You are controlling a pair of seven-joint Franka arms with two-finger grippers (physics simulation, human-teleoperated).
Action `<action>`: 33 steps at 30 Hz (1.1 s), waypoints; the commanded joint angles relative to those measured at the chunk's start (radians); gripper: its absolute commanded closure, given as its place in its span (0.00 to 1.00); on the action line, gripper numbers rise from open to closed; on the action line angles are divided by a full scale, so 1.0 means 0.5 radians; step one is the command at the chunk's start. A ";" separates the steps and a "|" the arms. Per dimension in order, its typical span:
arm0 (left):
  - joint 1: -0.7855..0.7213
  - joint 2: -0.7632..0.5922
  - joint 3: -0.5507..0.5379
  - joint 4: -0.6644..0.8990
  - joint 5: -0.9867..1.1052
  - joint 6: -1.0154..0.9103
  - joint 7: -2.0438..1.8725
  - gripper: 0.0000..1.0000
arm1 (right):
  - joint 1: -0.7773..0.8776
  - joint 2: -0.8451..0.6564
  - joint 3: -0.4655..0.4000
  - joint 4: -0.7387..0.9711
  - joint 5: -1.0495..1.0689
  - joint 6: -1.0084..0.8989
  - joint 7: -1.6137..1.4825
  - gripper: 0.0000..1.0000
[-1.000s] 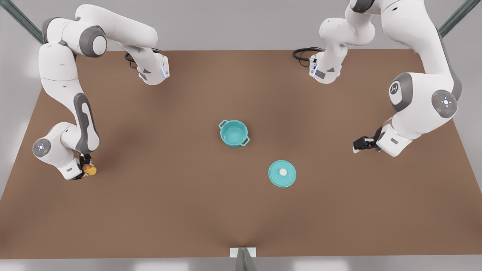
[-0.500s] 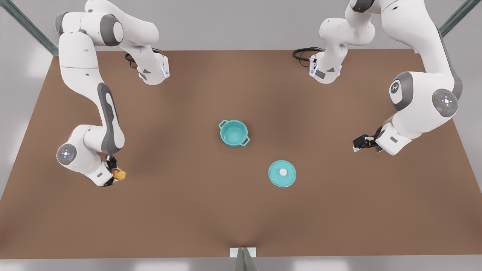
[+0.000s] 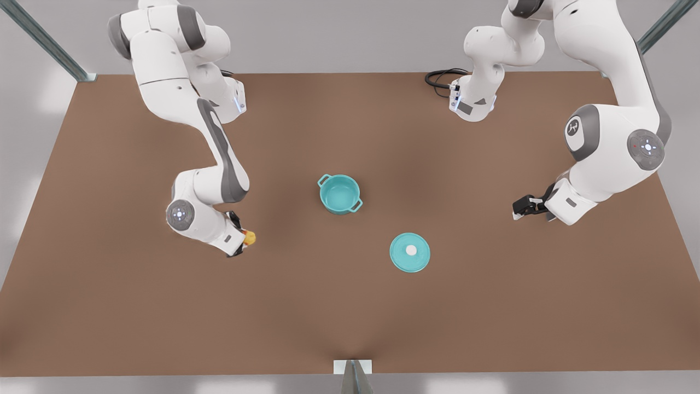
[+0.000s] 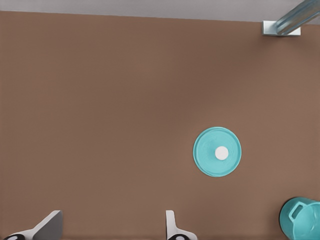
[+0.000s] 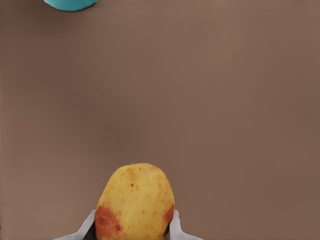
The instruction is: Open the pot lid and put the potato into the pot
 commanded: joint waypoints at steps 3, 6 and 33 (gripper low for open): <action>0.000 0.000 0.000 0.001 0.002 -0.003 0.024 0.00 | 0.213 -0.020 -0.001 0.001 0.062 -0.030 0.260 0.59; 0.000 0.000 0.000 0.001 0.002 -0.003 0.021 0.00 | 0.370 -0.057 -0.001 -0.002 0.059 -0.039 0.343 0.59; 0.000 0.000 0.000 -0.002 0.002 -0.003 0.009 0.00 | 0.974 0.057 -0.007 0.182 0.102 -0.030 1.330 0.59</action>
